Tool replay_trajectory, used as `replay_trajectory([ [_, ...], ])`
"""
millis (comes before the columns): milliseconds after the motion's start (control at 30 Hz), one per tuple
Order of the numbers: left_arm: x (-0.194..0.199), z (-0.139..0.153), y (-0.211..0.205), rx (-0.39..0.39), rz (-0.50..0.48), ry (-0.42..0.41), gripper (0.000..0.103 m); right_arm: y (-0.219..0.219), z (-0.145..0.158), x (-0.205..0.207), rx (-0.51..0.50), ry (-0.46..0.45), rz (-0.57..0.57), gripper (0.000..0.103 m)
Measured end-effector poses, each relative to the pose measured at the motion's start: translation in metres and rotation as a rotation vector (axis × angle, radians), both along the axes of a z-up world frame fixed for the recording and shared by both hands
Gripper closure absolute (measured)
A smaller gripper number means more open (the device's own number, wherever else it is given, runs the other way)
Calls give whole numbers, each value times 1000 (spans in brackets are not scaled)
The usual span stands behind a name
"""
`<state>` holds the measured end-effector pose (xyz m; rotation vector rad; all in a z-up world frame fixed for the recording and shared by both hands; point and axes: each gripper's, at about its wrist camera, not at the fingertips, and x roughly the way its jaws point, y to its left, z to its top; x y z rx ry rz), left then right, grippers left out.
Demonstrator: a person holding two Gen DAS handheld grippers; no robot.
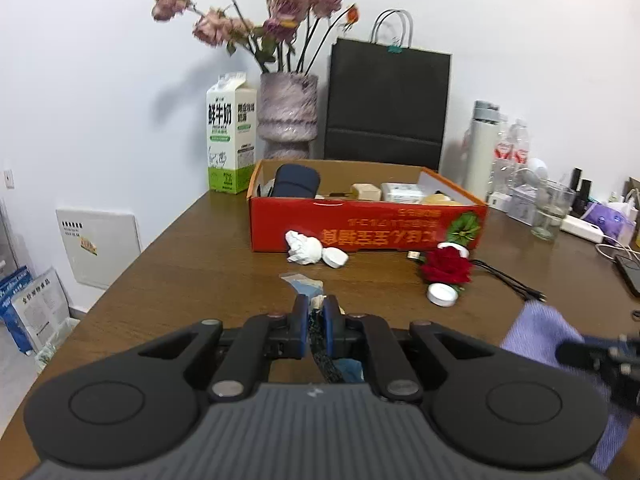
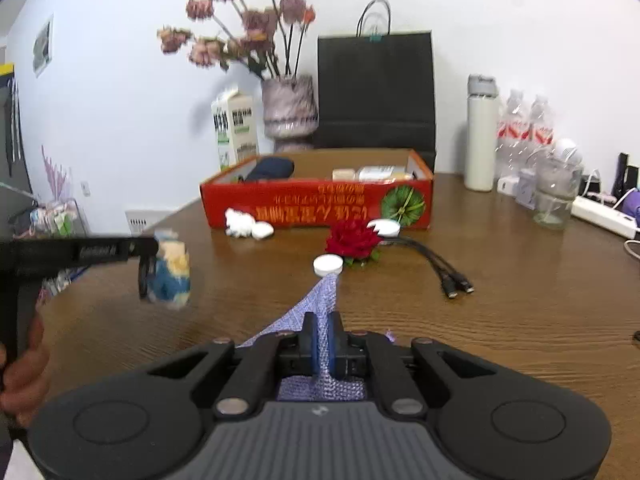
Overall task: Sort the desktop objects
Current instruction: 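Grasp the purple cloth with the right tool while the left tool grasps the blue-white packet, then carry the cloth and packet into the box and open both tools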
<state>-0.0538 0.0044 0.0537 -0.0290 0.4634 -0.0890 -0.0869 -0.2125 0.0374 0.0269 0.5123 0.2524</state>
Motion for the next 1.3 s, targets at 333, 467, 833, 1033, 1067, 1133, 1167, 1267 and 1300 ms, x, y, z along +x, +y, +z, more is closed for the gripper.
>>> replay_trajectory([
  [333, -48, 22, -8, -17, -28, -61, 94, -22, 19, -47, 43, -90, -38, 99],
  [467, -46, 28, -12, -27, -39, -74, 94, -31, 19, -48, 51, -98, -57, 99],
  [833, 23, 51, -6, -29, -60, -131, 94, -40, 39, 6, 30, -131, -84, 99],
  [1033, 115, 84, -2, -64, -102, -109, 94, -30, 79, 84, 45, -210, -42, 99],
  [1067, 134, 88, -3, -63, -105, -103, 94, -27, 86, 103, 61, -214, -36, 99],
  [1133, 175, 92, -4, -71, -111, -66, 94, -22, 96, 140, 101, -209, -31, 99],
  [1167, 196, 92, -5, -92, -118, -32, 94, -20, 101, 164, 128, -194, -33, 99],
  [1267, 252, 82, -14, -93, -109, 48, 94, -17, 104, 231, 220, -120, -48, 99],
  [1300, 267, 76, -20, -55, -93, 46, 94, -15, 104, 248, 248, -99, -61, 99],
])
